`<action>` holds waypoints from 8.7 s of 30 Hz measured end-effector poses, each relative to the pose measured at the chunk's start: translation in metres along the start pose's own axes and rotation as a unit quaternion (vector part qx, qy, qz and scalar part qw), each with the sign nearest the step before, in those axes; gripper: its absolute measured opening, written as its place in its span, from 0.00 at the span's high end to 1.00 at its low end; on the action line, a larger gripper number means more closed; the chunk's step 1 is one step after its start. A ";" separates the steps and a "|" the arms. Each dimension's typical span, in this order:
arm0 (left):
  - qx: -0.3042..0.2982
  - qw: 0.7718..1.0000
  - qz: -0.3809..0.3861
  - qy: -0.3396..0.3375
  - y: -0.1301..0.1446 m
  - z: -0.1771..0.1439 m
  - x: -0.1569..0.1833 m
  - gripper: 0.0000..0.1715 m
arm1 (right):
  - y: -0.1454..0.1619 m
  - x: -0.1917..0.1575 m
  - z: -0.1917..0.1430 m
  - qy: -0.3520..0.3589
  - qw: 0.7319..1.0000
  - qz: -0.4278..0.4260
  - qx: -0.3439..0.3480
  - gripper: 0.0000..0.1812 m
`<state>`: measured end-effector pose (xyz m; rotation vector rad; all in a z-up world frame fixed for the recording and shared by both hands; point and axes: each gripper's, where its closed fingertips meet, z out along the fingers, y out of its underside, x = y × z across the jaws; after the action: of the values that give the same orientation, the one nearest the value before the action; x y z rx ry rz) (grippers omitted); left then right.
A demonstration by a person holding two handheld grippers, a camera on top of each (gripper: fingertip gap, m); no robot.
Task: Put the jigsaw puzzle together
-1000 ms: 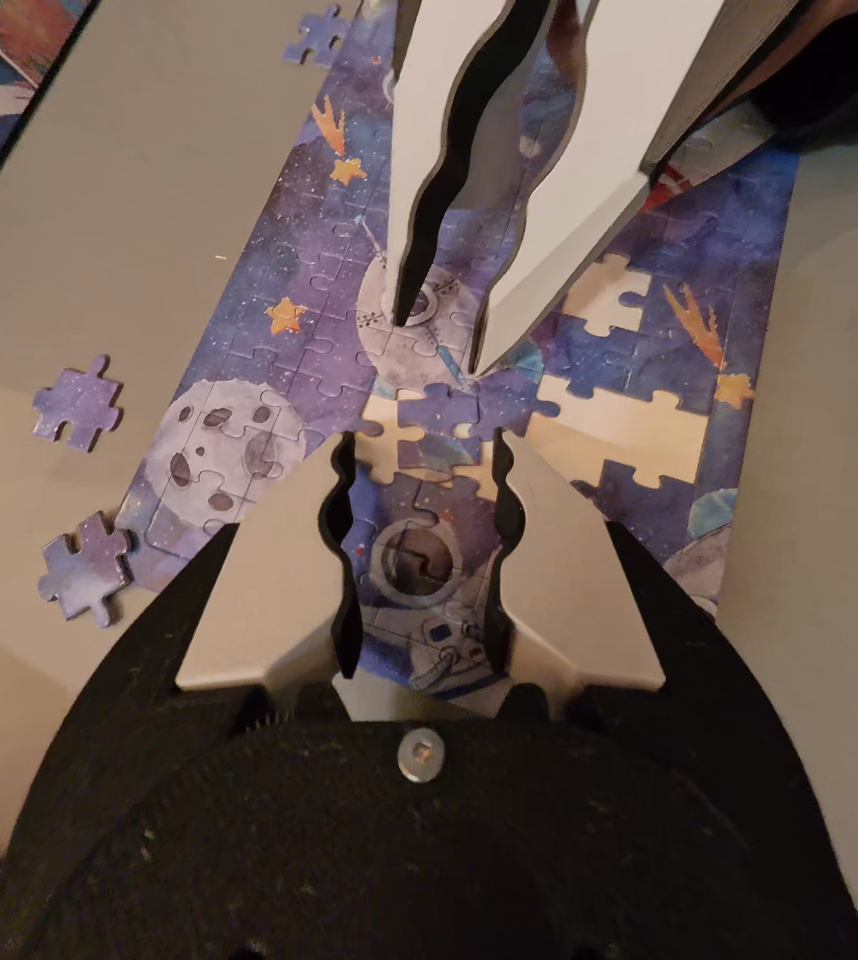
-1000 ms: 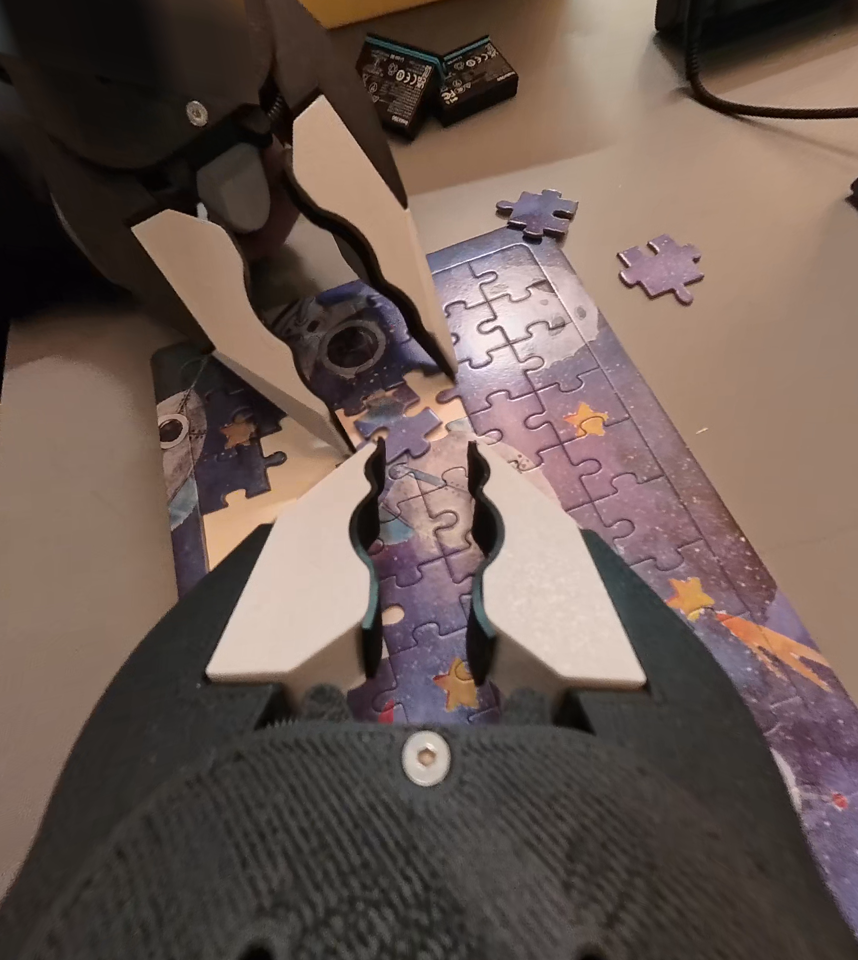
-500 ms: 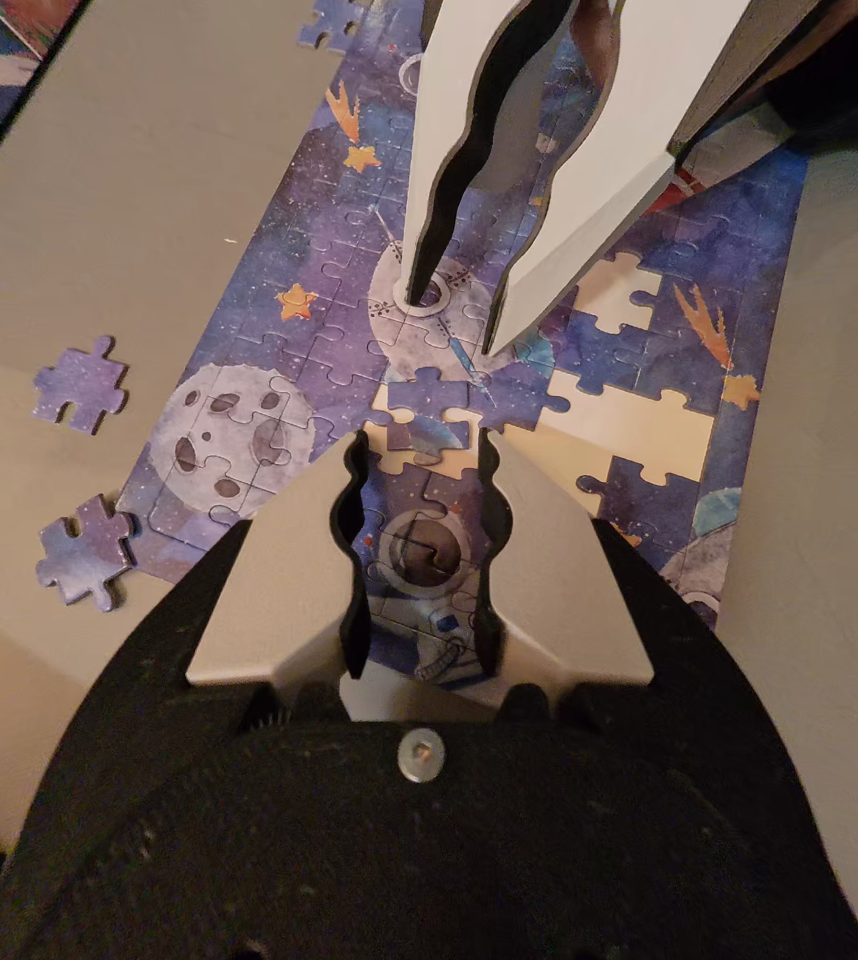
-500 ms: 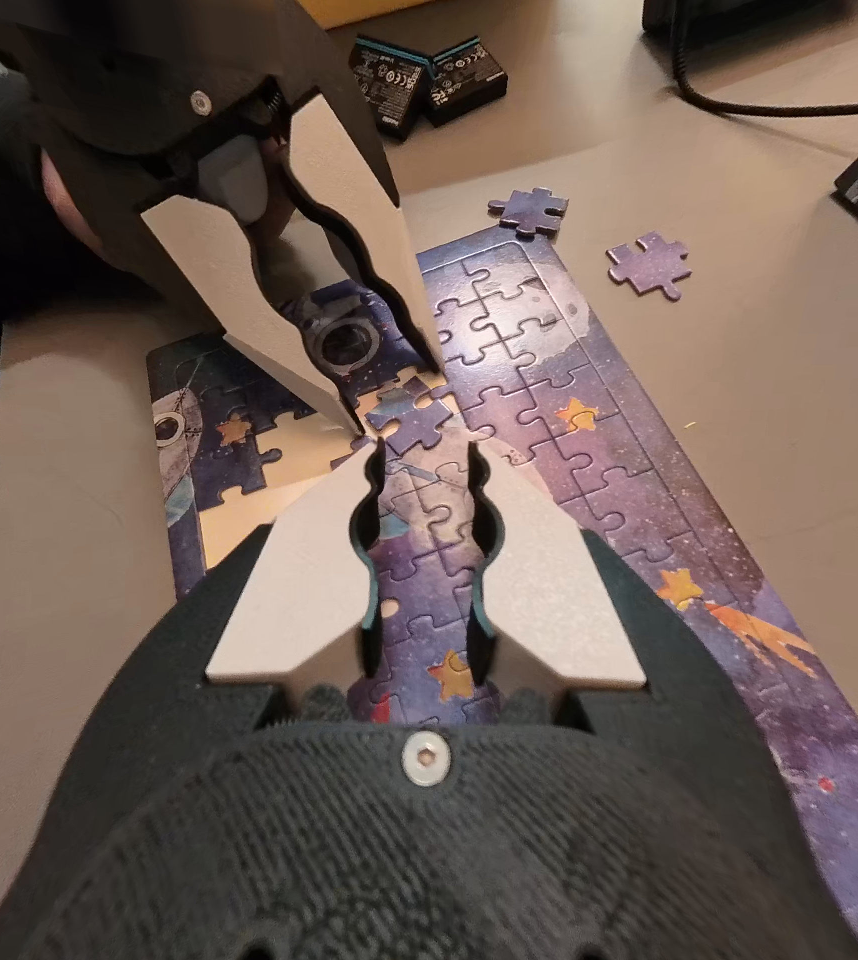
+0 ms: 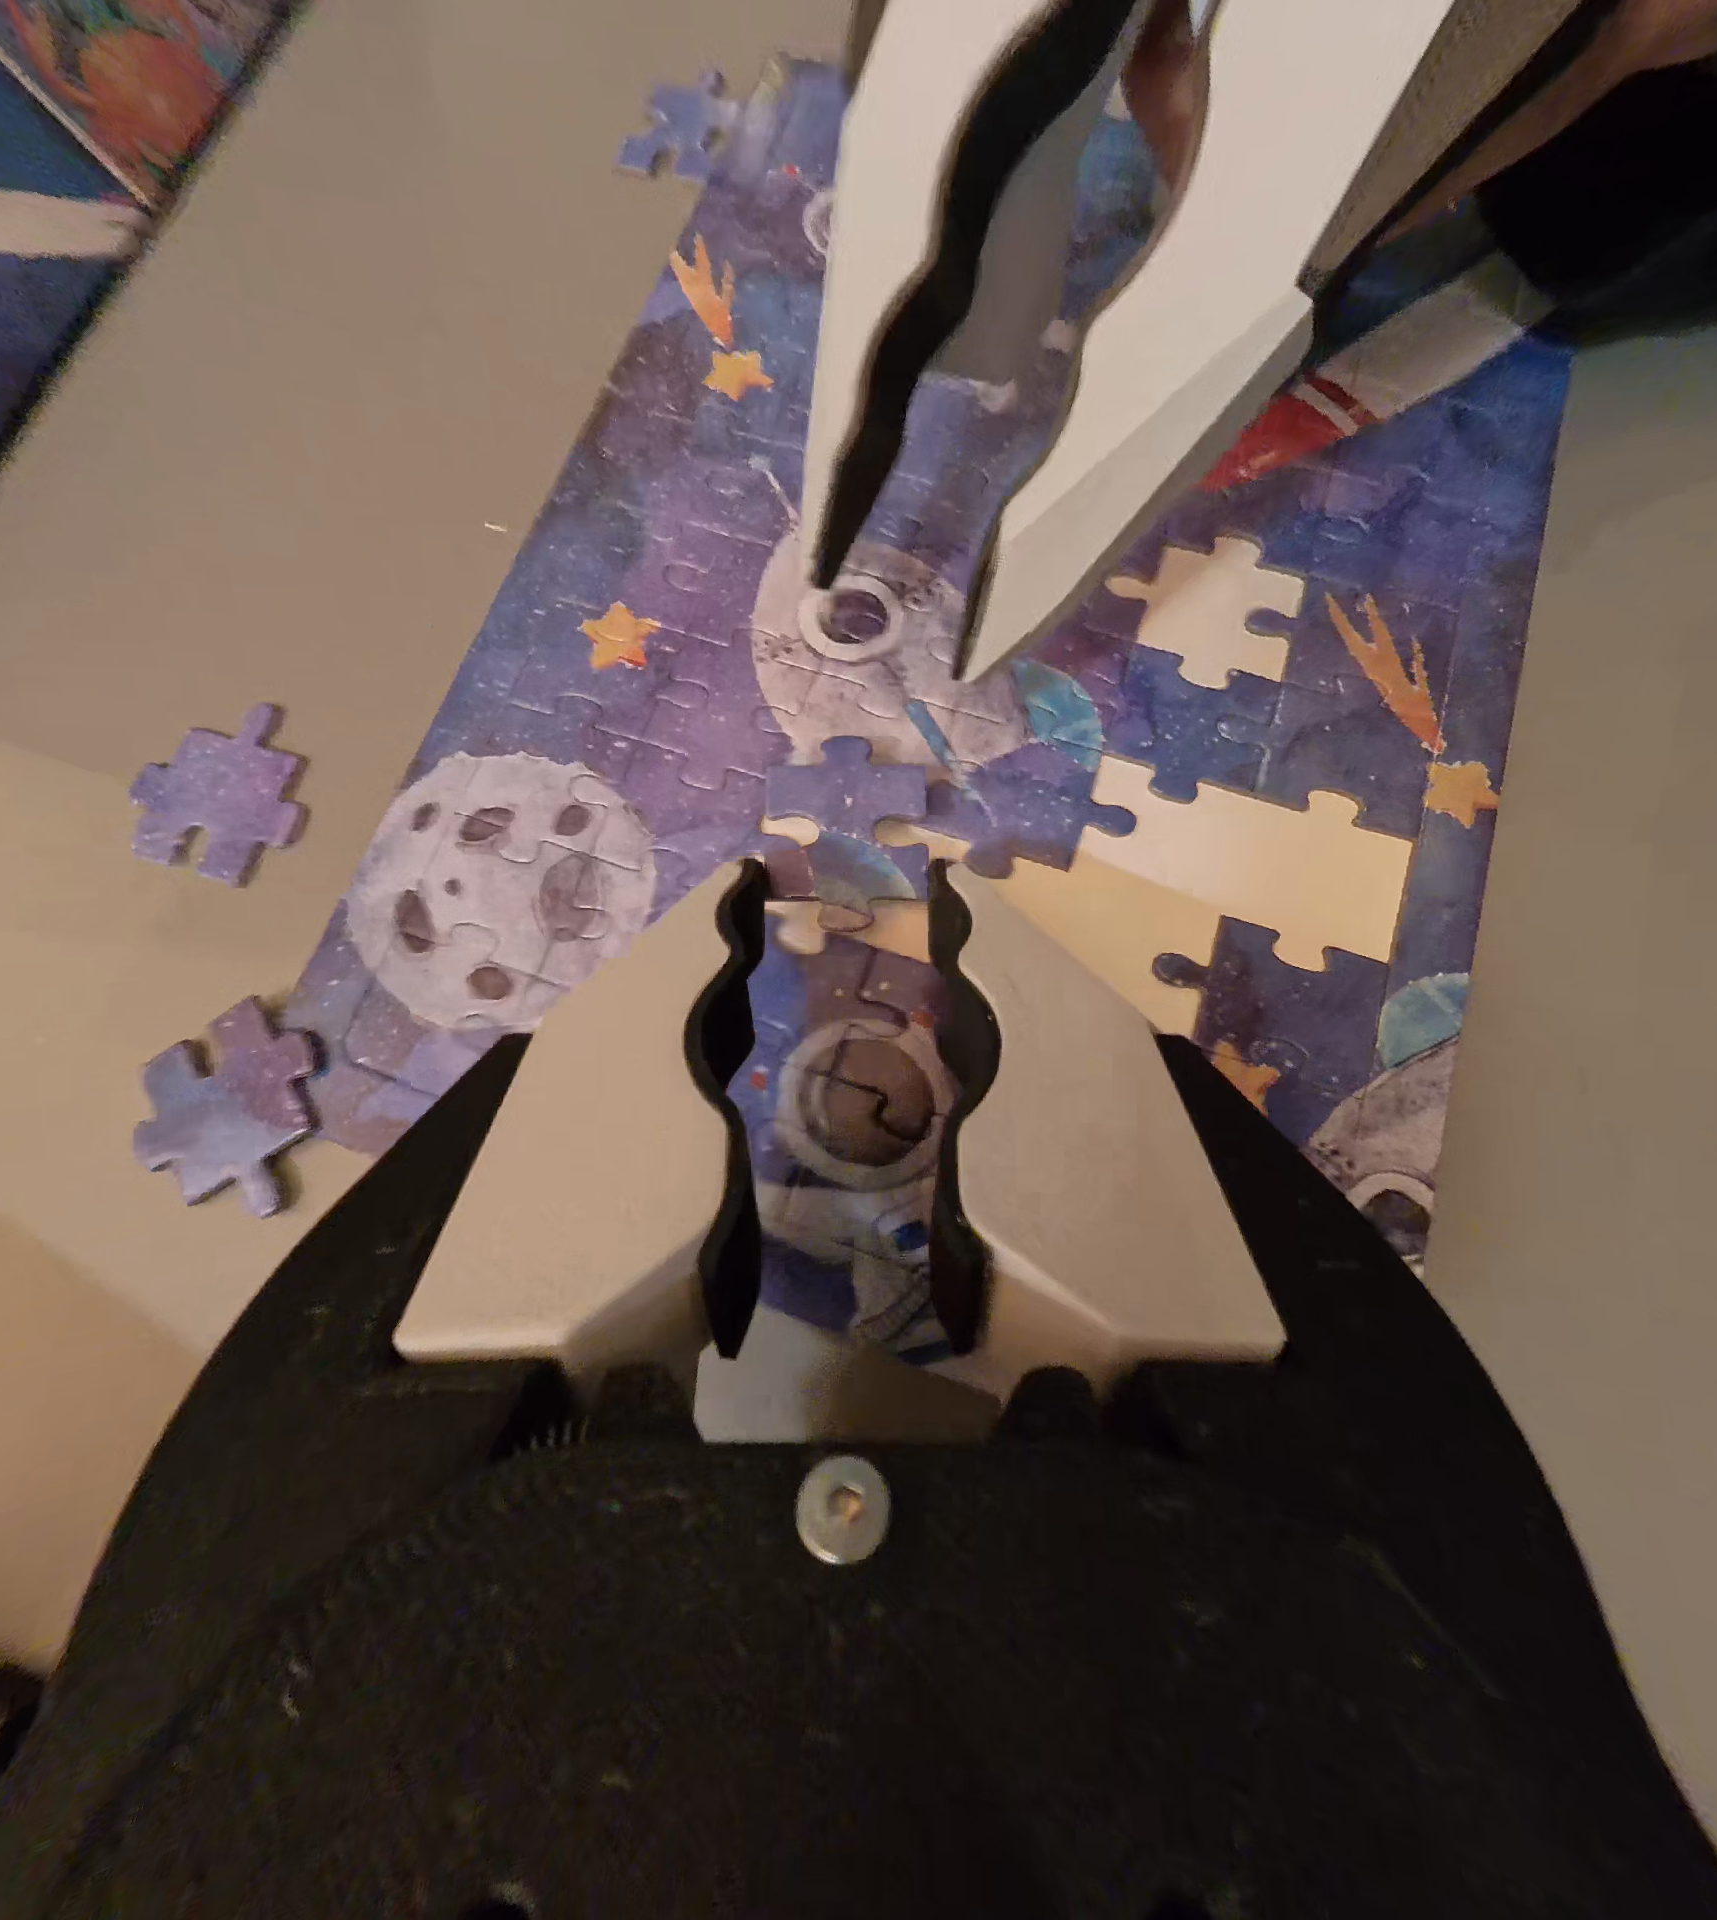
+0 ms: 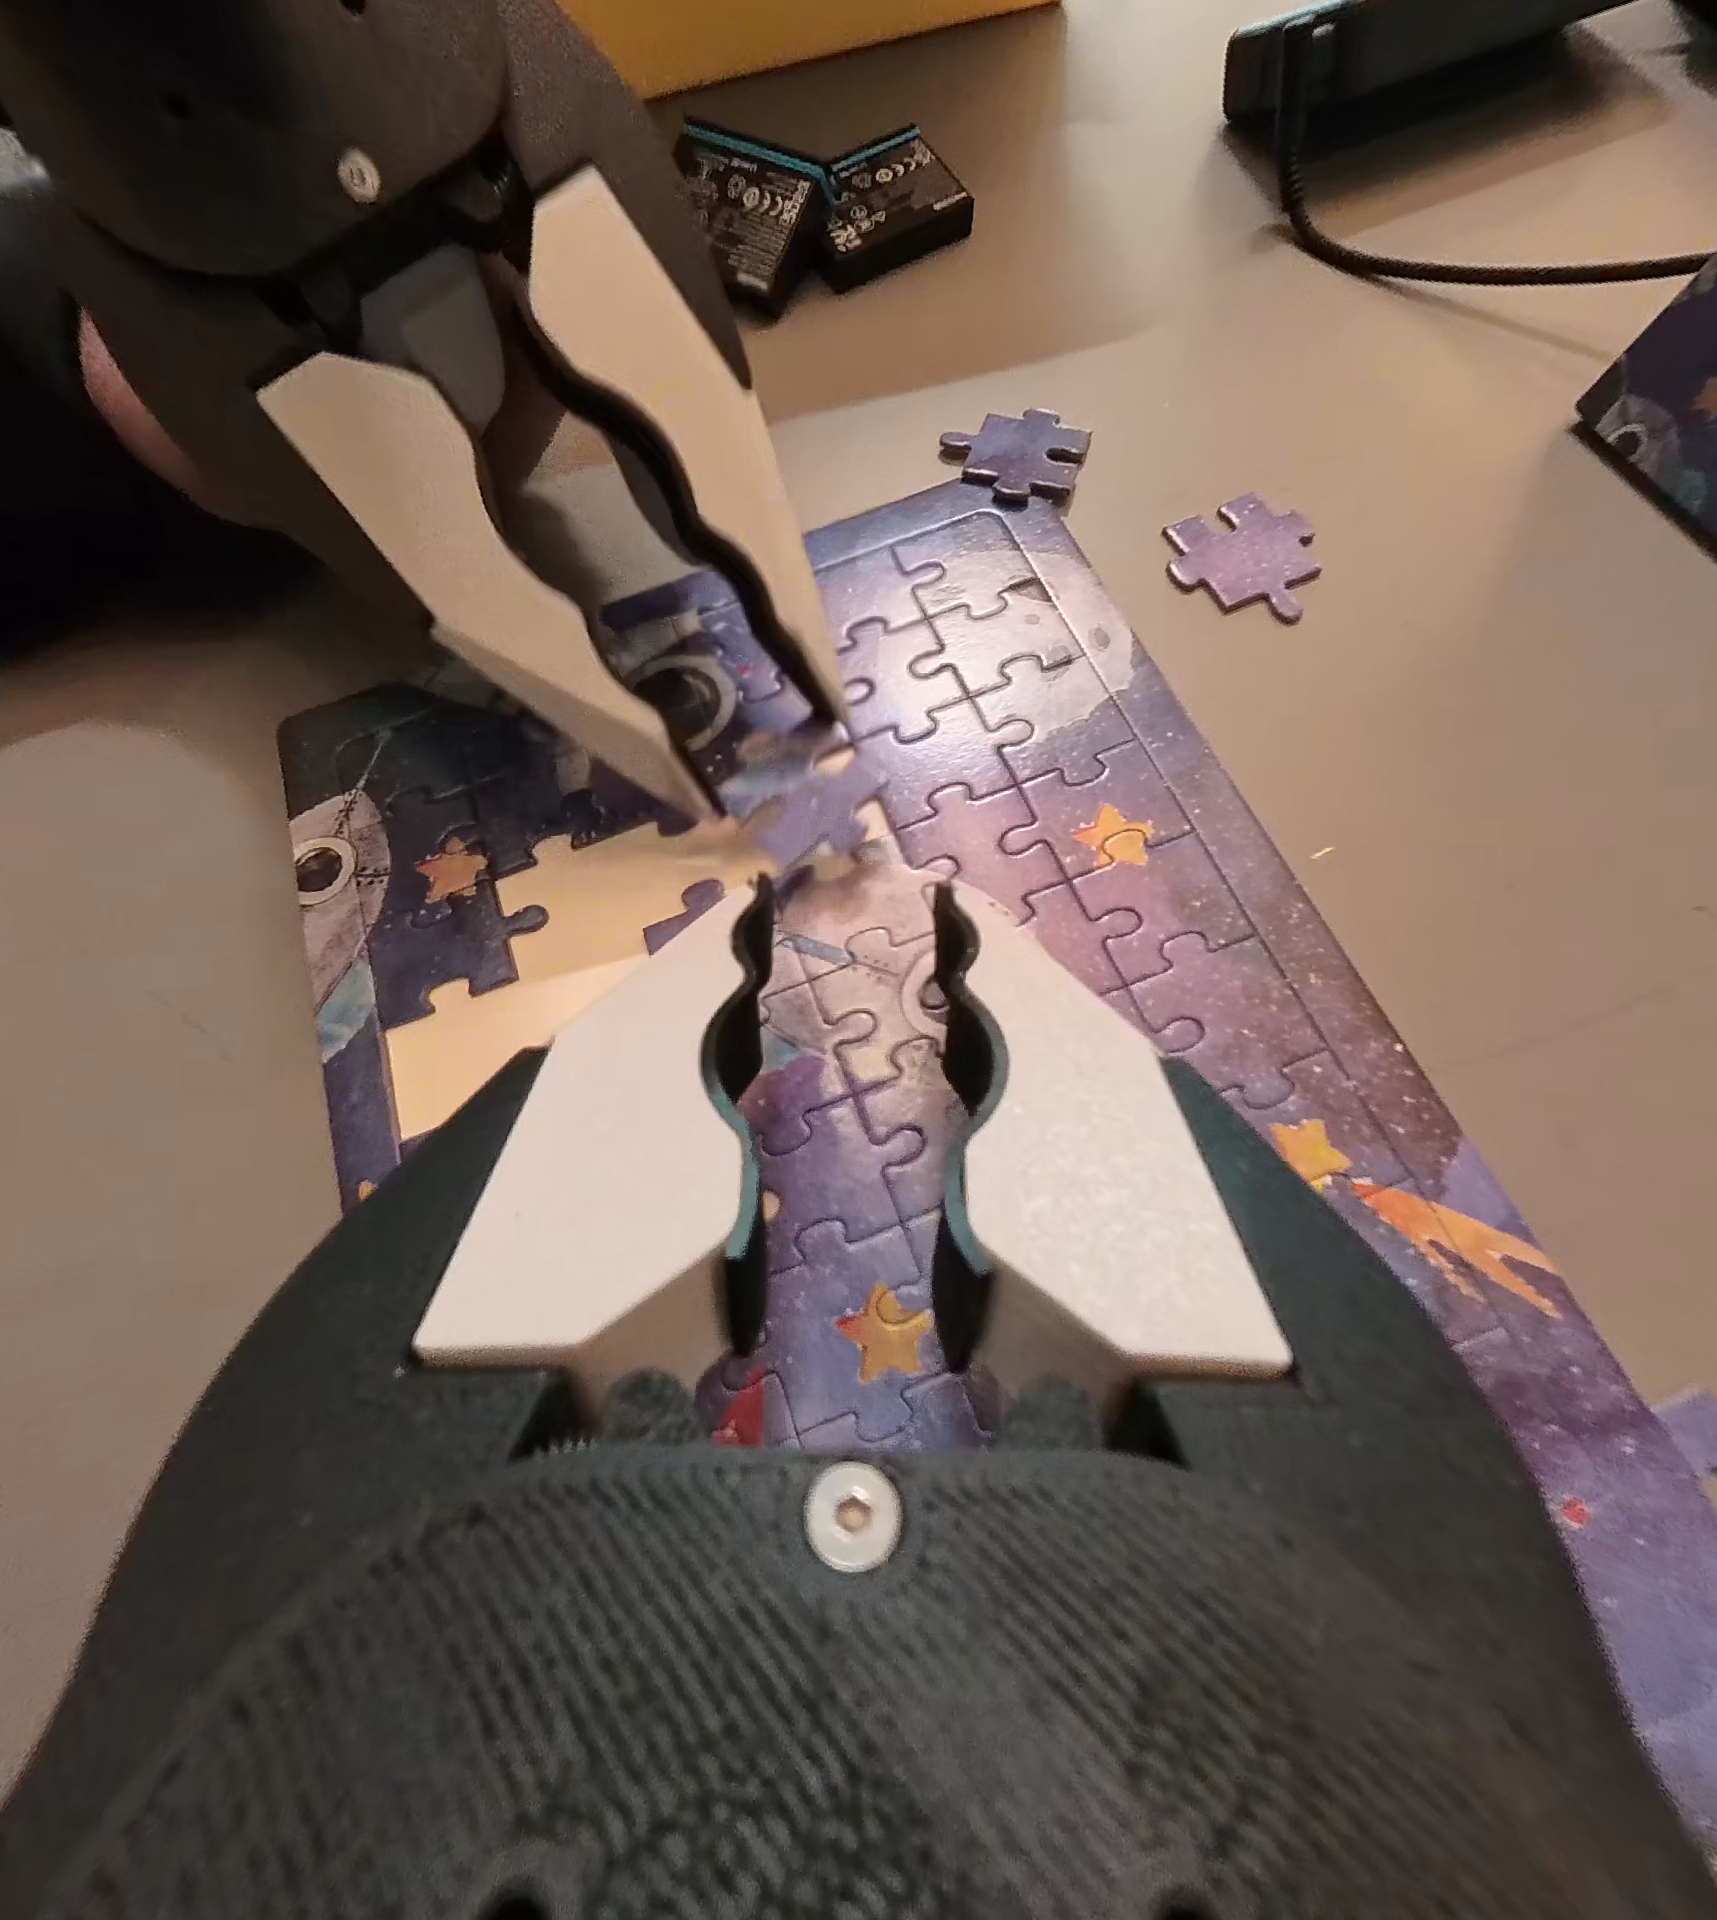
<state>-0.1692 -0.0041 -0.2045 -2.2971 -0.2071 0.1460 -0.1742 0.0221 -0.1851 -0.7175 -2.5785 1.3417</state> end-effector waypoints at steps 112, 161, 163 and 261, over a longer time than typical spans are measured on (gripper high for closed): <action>0.232 0.905 -0.274 0.229 -0.053 -0.050 0.000 1.00 | -0.039 -0.018 -0.021 -0.059 0.989 -0.033 0.134 0.87; 0.061 0.919 -0.305 0.240 -0.004 -0.020 0.011 0.93 | 0.016 -0.036 0.017 -0.007 0.967 -0.251 -0.034 0.92; 0.057 0.925 -0.293 0.234 -0.005 -0.018 0.012 0.87 | 0.015 -0.037 0.018 -0.012 0.970 -0.242 -0.032 0.87; 0.124 0.960 -0.217 0.127 -0.019 -0.026 -0.012 0.79 | 0.029 0.016 -0.007 0.000 0.997 0.003 -0.072 0.76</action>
<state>-0.1787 -0.0124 -0.1724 -1.9460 -0.5213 -0.3302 -0.1759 0.0492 -0.2057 -0.7491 -2.6959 1.1655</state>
